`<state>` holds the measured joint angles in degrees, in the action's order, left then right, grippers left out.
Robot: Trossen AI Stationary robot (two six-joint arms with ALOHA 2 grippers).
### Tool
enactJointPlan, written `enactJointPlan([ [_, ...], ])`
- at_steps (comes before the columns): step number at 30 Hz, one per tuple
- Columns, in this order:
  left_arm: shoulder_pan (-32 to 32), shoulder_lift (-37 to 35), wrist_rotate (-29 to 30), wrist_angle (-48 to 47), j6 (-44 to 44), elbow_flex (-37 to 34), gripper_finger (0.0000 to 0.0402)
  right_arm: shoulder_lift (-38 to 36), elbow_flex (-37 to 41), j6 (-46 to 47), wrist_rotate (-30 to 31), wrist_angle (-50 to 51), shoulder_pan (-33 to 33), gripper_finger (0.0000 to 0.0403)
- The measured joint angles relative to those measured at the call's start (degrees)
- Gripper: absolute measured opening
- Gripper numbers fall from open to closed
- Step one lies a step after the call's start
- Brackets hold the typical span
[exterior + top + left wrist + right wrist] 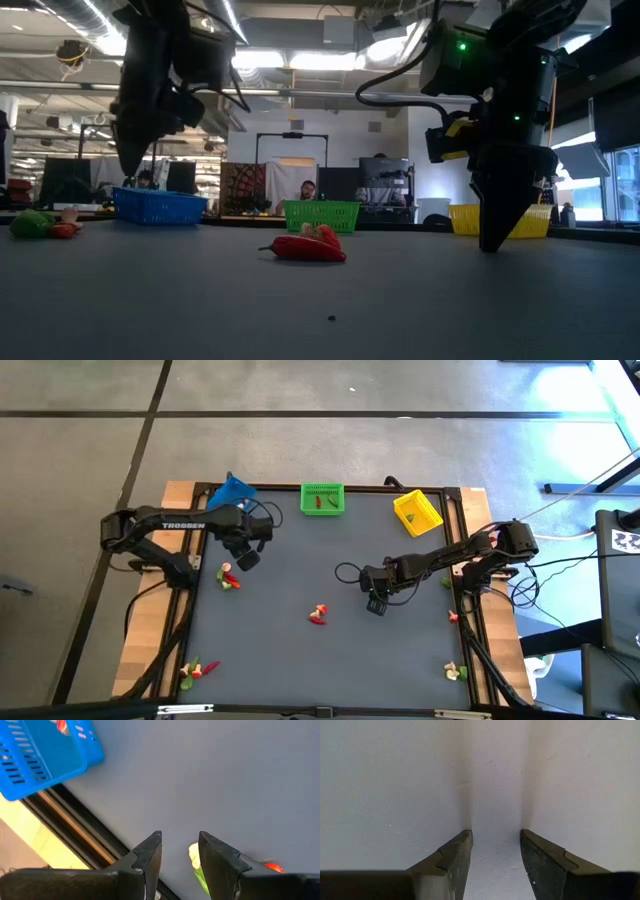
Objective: Sort produce into baskets
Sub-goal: Put the brown mushroom into the blue bin
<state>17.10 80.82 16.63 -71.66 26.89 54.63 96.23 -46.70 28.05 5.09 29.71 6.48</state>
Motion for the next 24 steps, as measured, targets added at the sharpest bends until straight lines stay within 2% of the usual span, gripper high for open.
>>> enactJointPlan([
  [17, -4.0, 0.0, -0.1, -3.0, 5.1, -0.3, 0.0125, 0.0, 0.0, 0.0, 0.4, -1.1, 0.0, 0.0175],
  [20, -4.7, 0.0, -3.2, -2.5, 6.1, -1.8, 0.0125, 0.0, 0.0, 0.0, 0.4, -1.6, 0.0, 0.0175],
  [24, -5.2, 0.0, -3.9, -2.1, 7.3, -5.5, 0.0125, 0.1, 0.0, 0.0, 0.5, -1.7, 0.0, 0.0175],
])
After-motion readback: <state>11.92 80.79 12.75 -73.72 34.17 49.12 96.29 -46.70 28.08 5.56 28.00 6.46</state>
